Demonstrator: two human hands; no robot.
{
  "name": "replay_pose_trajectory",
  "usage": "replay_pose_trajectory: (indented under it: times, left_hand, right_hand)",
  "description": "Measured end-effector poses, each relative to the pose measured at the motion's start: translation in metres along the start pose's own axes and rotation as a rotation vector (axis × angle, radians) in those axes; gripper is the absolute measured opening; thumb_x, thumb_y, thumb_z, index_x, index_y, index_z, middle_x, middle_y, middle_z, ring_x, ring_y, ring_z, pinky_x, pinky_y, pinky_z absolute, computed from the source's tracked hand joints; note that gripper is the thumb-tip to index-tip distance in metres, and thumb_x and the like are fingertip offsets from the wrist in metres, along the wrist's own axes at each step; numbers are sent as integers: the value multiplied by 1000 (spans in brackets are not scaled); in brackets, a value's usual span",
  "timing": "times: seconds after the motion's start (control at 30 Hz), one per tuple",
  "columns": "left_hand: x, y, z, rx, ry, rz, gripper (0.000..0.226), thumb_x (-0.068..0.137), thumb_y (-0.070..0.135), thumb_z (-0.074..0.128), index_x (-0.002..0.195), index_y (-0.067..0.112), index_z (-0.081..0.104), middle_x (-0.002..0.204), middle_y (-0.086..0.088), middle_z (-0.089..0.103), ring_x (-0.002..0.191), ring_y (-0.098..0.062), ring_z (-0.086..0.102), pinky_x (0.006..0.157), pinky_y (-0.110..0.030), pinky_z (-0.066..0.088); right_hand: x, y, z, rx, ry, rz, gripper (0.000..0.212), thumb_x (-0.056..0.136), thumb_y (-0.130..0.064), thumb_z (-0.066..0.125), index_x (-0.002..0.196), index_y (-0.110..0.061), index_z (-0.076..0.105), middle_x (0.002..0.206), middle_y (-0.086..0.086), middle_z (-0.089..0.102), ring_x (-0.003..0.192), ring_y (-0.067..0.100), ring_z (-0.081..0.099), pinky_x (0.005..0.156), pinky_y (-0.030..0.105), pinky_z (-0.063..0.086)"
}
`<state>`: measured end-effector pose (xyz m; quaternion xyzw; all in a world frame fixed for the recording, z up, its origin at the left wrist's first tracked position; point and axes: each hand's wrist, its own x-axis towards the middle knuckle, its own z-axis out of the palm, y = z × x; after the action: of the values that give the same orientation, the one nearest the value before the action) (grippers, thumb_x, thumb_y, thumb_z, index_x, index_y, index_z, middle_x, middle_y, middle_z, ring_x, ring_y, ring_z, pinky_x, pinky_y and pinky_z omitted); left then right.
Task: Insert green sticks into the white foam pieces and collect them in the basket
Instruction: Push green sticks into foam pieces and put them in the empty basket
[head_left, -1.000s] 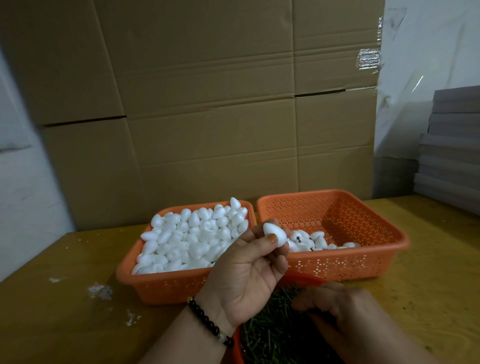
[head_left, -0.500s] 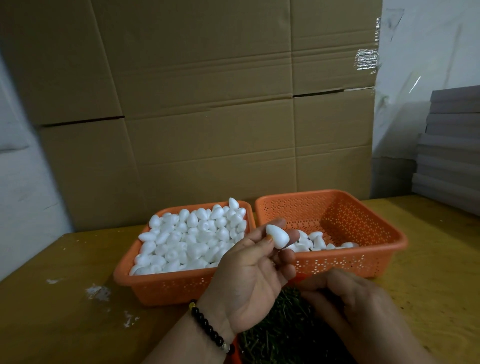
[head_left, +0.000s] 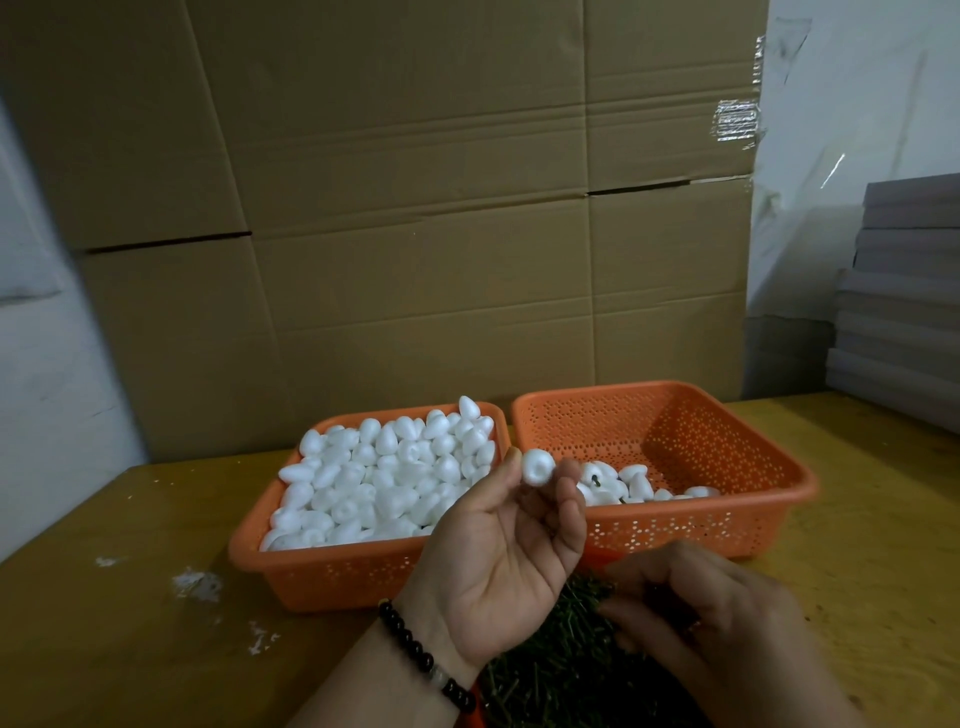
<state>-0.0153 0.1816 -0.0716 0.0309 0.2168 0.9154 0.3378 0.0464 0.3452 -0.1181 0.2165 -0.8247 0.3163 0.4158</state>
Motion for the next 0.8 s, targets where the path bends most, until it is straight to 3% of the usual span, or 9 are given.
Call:
replay_pose_trajectory:
  times: [0.13, 0.27, 0.53, 0.8]
  left_hand:
    - [-1, -1, 2, 71, 3, 48, 24, 77, 12, 65, 84, -9, 73, 94, -20, 67, 71, -23, 67, 58, -31, 58]
    - [1, -1, 1, 162, 5, 140, 22, 73, 0, 67, 94, 1, 72, 97, -20, 68, 74, -23, 67, 60, -30, 58]
    - [5, -6, -5, 551, 11, 400, 34, 59, -10, 67, 85, 10, 77, 83, -11, 69, 73, -17, 65, 62, -23, 54]
    - [1, -14, -8, 1076, 124, 622, 47, 76, -15, 66, 84, 32, 72, 93, 1, 75, 88, -13, 70, 72, -26, 56]
  right_hand:
    - [2, 0, -1, -37, -11, -11, 19, 64, -15, 87, 77, -18, 73, 78, -15, 67, 69, -8, 61, 62, 8, 49]
    - [2, 0, -4, -14, -44, -8, 26, 61, -3, 84, 79, -18, 74, 83, -15, 68, 73, -5, 64, 60, 19, 53]
    - [1, 2, -3, -18, -105, -33, 46, 52, 13, 85, 81, -21, 73, 88, -16, 67, 80, -8, 63, 64, 16, 53]
    - [1, 7, -1, -23, -63, -66, 51, 49, 21, 82, 79, -20, 73, 90, -13, 66, 87, -7, 61, 70, 9, 50]
